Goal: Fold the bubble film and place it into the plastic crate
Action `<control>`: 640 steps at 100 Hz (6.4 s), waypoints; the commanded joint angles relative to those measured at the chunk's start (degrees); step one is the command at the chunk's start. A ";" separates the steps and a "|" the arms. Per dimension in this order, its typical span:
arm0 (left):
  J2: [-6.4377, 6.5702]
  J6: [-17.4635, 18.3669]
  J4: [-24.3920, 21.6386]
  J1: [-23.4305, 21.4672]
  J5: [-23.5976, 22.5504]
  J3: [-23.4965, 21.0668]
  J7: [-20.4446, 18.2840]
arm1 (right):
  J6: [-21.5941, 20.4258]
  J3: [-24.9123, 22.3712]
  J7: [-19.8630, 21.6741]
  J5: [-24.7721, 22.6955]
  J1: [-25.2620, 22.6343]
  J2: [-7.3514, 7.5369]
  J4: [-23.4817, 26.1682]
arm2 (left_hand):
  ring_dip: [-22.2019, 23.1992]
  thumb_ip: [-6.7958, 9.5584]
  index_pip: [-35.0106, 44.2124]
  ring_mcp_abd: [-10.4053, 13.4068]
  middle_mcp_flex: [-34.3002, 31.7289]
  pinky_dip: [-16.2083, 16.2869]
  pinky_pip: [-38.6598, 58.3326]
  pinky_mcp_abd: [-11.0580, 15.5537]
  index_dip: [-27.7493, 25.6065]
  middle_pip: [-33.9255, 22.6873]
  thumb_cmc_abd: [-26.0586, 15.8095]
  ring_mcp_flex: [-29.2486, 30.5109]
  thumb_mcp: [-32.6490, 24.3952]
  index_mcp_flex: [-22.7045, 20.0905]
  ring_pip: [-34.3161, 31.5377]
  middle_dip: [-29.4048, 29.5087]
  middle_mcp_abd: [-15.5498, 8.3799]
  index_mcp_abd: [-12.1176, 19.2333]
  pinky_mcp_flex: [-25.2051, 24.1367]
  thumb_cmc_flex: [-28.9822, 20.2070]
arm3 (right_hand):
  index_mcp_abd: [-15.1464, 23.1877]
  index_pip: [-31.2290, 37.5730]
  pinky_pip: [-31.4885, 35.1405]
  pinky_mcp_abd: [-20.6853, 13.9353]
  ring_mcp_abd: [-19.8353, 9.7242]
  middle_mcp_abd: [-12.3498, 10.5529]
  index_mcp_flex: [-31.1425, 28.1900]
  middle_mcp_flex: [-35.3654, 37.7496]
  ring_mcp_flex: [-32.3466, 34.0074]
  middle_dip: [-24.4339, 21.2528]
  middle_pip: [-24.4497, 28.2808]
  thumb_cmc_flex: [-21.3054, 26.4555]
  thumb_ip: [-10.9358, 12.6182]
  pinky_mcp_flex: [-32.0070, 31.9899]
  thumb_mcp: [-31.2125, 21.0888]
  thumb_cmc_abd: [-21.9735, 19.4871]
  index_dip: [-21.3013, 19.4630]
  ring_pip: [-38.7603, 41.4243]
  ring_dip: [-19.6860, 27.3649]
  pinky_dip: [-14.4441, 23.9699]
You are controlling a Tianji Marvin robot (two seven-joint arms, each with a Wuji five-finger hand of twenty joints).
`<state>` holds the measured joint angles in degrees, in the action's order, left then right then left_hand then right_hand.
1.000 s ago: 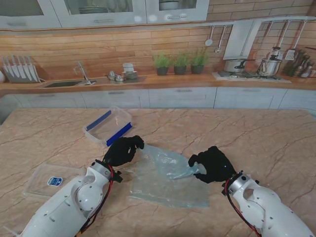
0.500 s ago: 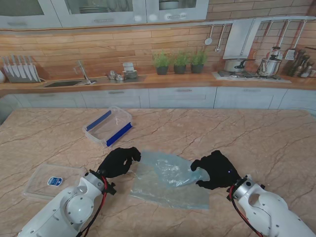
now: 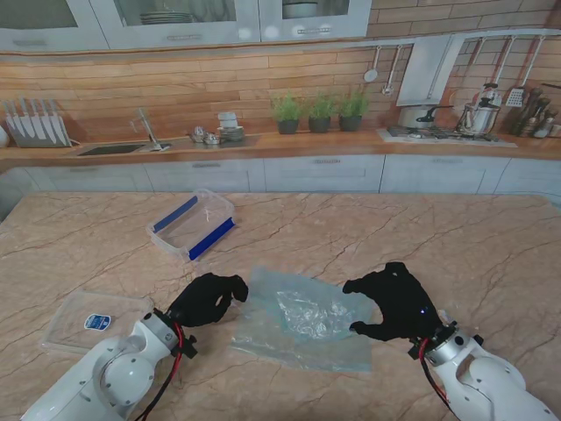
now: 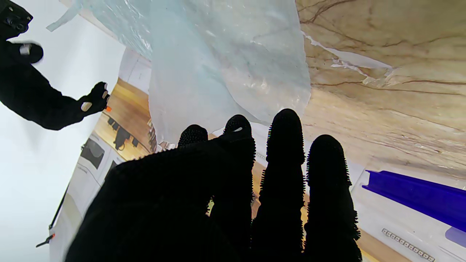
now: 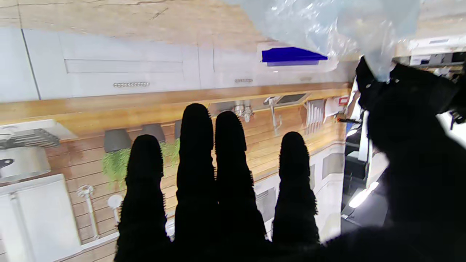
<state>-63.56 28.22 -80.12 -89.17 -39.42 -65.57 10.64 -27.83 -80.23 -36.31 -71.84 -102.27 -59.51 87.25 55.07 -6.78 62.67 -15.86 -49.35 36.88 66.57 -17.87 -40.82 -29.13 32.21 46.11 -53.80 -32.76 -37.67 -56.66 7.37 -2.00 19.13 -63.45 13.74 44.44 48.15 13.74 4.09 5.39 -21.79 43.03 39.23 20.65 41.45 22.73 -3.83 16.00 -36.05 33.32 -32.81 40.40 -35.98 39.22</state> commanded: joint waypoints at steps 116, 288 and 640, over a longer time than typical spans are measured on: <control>0.30 4.55 -8.55 -8.37 3.09 -7.18 -3.37 | 12.43 4.31 13.63 1.12 1.50 0.34 -1.67 | -11.85 -0.36 -13.04 0.05 10.48 3.14 -8.16 -4.22 6.46 1.02 -4.52 -10.92 16.82 -2.06 -1.17 23.55 3.95 -0.08 -9.21 28.64 | -2.08 -4.99 -7.06 1.55 1.48 4.07 -6.25 -8.15 -7.65 -0.42 -6.82 -0.73 1.16 -5.02 -5.04 0.90 0.69 -8.23 3.45 0.07; -3.41 -17.15 11.60 25.31 8.01 28.01 -7.45 | 10.74 0.05 14.40 1.79 1.36 -0.01 0.07 | -19.16 0.75 -24.12 -1.83 12.65 -0.76 -4.89 -0.88 9.58 6.22 -8.30 -18.09 24.25 -2.11 5.81 28.06 5.76 0.57 -9.92 14.25 | -4.03 -8.18 -9.84 0.66 1.45 4.16 -3.82 -11.60 -8.28 -1.00 -9.52 1.51 0.39 -3.57 -6.21 -2.44 1.88 -13.53 5.57 1.92; -2.07 -23.00 -1.03 15.58 16.14 23.43 -13.62 | 43.79 4.87 41.28 50.97 9.96 -4.72 6.43 | -15.30 4.18 -29.61 -6.88 6.97 5.07 5.37 -2.75 14.89 4.62 -23.24 -16.96 45.11 -4.41 -1.06 27.19 8.92 -6.03 -9.55 12.71 | -2.27 19.86 16.62 4.80 9.08 10.89 -9.94 15.88 26.27 -0.90 5.70 25.57 -5.17 14.34 -20.50 1.83 -6.49 10.72 3.06 -8.38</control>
<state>-64.84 5.26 -80.34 -72.60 -24.82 -41.70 -2.94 15.88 -75.39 4.70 -20.81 -92.96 -64.01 93.62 39.00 -4.30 34.97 -21.52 -41.66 41.40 69.58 -19.63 -26.00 -23.94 11.28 28.47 -9.41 -39.11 -37.59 -29.26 15.30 -9.22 9.42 -50.11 10.28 62.91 61.60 19.52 14.40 16.32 -31.60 57.78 63.07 19.17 44.89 45.24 -6.52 29.93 -54.28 33.59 -39.61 47.59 -31.31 31.88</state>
